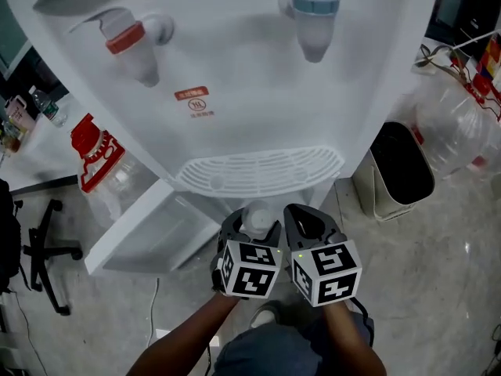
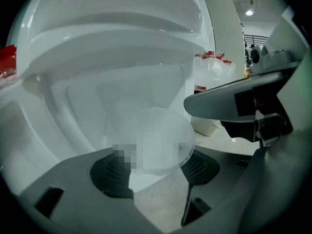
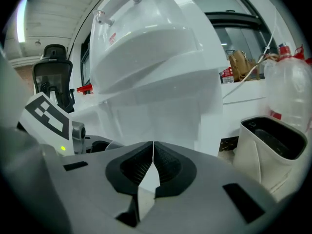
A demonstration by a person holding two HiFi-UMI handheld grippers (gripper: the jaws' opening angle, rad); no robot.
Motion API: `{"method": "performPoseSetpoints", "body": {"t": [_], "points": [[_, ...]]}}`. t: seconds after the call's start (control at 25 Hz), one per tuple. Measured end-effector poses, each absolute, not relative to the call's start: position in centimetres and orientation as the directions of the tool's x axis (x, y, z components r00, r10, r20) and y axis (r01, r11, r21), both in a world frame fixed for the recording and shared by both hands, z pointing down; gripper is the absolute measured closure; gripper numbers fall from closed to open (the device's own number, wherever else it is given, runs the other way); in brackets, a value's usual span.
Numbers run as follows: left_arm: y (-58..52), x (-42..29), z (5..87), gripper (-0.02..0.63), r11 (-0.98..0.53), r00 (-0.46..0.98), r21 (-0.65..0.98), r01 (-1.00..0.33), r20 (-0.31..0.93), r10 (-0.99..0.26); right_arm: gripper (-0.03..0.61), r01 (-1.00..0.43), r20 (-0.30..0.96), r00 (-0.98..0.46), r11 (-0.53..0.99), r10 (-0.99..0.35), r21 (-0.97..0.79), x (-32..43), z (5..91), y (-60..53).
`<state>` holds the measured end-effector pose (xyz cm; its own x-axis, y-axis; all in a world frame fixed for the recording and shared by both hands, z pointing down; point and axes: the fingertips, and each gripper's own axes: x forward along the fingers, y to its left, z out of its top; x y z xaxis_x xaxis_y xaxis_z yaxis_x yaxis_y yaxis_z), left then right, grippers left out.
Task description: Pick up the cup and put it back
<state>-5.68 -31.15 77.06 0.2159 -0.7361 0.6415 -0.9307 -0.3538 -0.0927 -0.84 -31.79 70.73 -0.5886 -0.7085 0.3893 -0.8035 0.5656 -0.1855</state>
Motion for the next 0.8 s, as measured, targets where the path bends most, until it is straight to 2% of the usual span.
{"method": "performPoseSetpoints", "body": {"t": [0.8], "points": [[-35.9,-6.3,84.0,0.325,-0.384,0.237,-0.098,-0.918,0.641,-0.730,0.557,-0.826,0.424,-0.552,0.541,-0.718,-0.160,-0.7,75.9,-32.3]]}}
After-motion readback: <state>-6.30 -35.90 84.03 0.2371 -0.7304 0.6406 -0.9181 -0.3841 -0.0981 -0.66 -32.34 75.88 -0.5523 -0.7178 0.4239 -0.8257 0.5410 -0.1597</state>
